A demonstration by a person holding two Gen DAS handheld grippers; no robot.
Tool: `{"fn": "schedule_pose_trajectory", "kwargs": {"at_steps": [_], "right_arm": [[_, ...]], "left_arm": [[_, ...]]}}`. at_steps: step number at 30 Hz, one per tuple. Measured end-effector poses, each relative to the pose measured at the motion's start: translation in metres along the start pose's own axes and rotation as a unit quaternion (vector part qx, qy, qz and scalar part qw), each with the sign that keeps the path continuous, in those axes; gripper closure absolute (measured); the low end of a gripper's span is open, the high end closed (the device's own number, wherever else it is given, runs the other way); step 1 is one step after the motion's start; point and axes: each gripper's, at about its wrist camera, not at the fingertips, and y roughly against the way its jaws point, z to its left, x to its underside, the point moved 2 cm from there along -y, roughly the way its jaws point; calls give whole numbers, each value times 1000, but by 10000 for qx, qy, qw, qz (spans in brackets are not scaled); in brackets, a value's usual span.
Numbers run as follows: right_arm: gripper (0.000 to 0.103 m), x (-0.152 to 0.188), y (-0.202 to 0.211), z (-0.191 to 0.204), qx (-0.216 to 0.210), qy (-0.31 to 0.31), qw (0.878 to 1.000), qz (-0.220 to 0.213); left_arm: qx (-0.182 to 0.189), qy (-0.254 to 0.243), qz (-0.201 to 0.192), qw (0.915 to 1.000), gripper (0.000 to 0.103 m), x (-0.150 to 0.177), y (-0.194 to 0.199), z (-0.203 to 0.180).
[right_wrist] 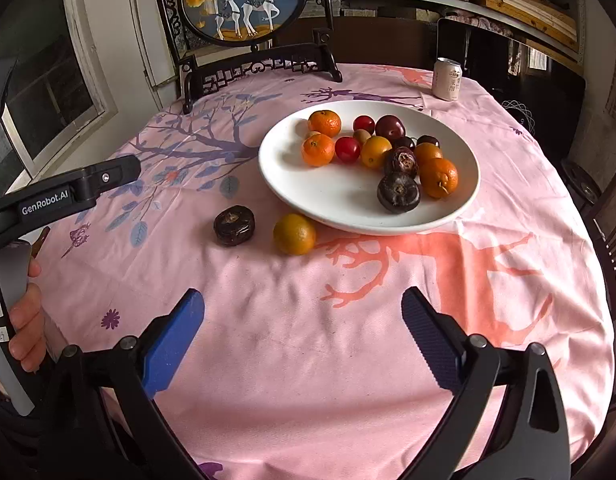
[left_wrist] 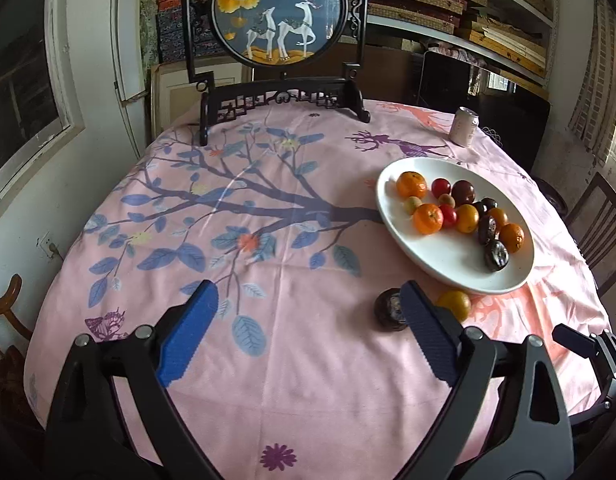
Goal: Organize fruits
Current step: 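Move both open tools toward the last dark fruit and yellow orange, then grasp the yellow orange with the right tool while the left tool grasps the dark fruit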
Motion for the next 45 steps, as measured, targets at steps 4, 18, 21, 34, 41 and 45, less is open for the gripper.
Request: {"fn": "schedule_pose_trajectory", "kwargs": {"at_steps": [4,18,21,34,41,45], "right_arm": [[4,2,-17,9,-66,-101,9998,132],[70,-28,-96,16,262,33,9986,465],[71,-25,-86,15,204,54,9989,412],[60,19,-36,-22,-478,-121,9974,524],[51,-12,-68,-11,-805,-11,9952,553],[66,-13,-73,-9,-715,37,9956,599]], "left_arm": [[-136,235,53,9996,9,11,-4,30],[20,341,303,9990,9,25,-16,50],[31,172,404,9990,9,26,-21,37],[422,-626,926,9928,9,21,-73,-58],[181,-443,923,9946,9,18,-70,-37],[258,-525,957,9937,9,19,-69,-40]]}}
